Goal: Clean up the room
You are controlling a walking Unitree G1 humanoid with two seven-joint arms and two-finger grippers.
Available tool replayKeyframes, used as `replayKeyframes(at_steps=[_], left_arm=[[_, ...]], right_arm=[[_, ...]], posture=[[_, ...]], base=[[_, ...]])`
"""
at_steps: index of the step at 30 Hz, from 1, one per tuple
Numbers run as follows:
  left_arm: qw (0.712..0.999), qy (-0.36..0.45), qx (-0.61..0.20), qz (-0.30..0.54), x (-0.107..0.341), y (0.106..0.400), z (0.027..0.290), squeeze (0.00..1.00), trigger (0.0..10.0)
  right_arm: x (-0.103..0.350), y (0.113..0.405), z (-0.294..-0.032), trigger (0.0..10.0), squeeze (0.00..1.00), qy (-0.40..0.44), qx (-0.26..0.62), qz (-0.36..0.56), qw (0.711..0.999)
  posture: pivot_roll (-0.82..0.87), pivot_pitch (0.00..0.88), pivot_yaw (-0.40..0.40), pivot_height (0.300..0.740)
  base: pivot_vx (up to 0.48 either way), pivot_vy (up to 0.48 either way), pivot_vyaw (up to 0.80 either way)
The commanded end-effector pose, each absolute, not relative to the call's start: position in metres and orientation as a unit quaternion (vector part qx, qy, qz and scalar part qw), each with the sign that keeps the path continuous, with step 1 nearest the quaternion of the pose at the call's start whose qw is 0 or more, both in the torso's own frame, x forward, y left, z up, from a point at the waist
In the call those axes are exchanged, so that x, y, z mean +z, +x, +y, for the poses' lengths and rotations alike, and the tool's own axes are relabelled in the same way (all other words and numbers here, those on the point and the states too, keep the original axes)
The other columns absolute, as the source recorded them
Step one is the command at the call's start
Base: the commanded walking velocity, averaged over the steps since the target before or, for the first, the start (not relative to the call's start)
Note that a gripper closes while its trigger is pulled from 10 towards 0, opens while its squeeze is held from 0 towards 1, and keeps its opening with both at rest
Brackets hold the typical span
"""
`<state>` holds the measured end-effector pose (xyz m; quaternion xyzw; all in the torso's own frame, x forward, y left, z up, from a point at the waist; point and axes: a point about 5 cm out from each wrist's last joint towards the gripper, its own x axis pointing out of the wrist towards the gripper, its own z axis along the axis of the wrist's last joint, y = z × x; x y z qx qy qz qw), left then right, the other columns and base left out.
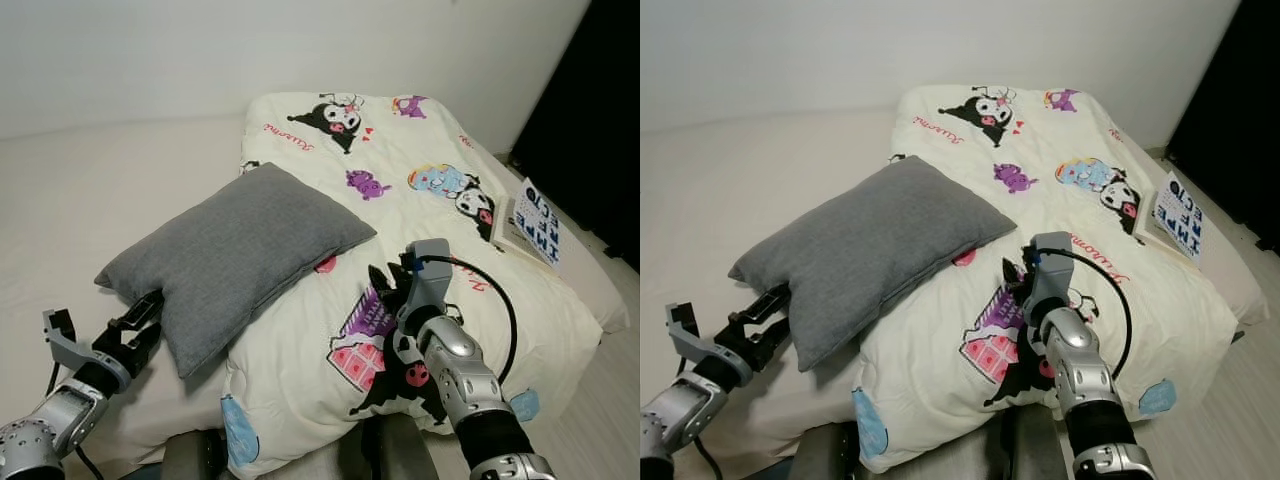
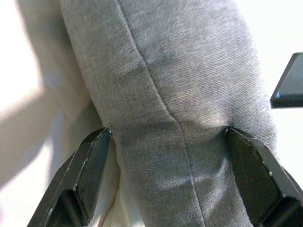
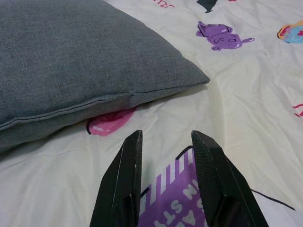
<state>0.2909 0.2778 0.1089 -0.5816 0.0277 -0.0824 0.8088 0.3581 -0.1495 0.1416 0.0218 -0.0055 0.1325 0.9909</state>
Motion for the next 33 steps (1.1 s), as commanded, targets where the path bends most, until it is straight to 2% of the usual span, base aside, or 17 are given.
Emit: replayKeyframes(at_steps=[1, 3, 12, 17, 22, 23, 28, 33], left_arm=[[0.804, -0.592, -0.053, 0.019, 0.102, 0.286, 0.288, 1.00, 10.0], [0.799, -0.599, -0.040, -0.003, 0.104, 0.285, 0.298, 1.00, 10.0], [0.788, -0.611, -0.071, -0.035, 0.118, 0.289, 0.294, 1.00, 10.0], [0.810, -0.572, -0.123, 0.040, 0.113, 0.293, 0.266, 1.00, 10.0], [0.819, -0.554, -0.135, 0.064, 0.108, 0.296, 0.252, 1.00, 10.0], [0.828, -0.539, -0.138, 0.077, 0.105, 0.297, 0.246, 1.00, 10.0], [0.834, -0.527, -0.139, 0.086, 0.101, 0.299, 0.241, 1.00, 10.0], [0.849, -0.508, -0.123, 0.081, 0.106, 0.318, 0.221, 1.00, 10.0]], right_arm=[[0.134, 0.356, -0.150, 10.0, 0.00, 0.024, 0.130, 0.011, 0.991], [0.134, 0.356, -0.151, 10.0, 0.00, 0.022, 0.128, 0.012, 0.991], [0.133, 0.356, -0.150, 10.0, 0.00, 0.023, 0.129, 0.013, 0.991], [0.132, 0.356, -0.150, 10.0, 0.00, 0.021, 0.131, 0.013, 0.991], [0.132, 0.356, -0.149, 10.0, 0.00, 0.021, 0.132, 0.013, 0.991], [0.132, 0.356, -0.148, 10.0, 0.00, 0.020, 0.133, 0.013, 0.991], [0.133, 0.356, -0.147, 10.0, 0.00, 0.020, 0.133, 0.012, 0.991], [0.134, 0.356, -0.148, 10.0, 0.00, 0.021, 0.132, 0.010, 0.991]], posture=[[0.01, 0.243, -0.029, 0.577], [0.01, 0.242, -0.030, 0.577], [0.01, 0.238, -0.032, 0.577], [0.01, 0.232, -0.035, 0.577], [0.01, 0.230, -0.036, 0.577], [0.01, 0.229, -0.036, 0.577], [0.01, 0.228, -0.034, 0.577], [0.01, 0.222, -0.034, 0.577]], base=[[0.000, 0.000, 0.00], [0.000, 0.000, 0.00], [0.000, 0.000, 0.00], [0.000, 0.000, 0.00], [0.000, 0.000, 0.00], [0.000, 0.000, 0.00], [0.000, 0.000, 0.00], [0.000, 0.000, 0.00]])
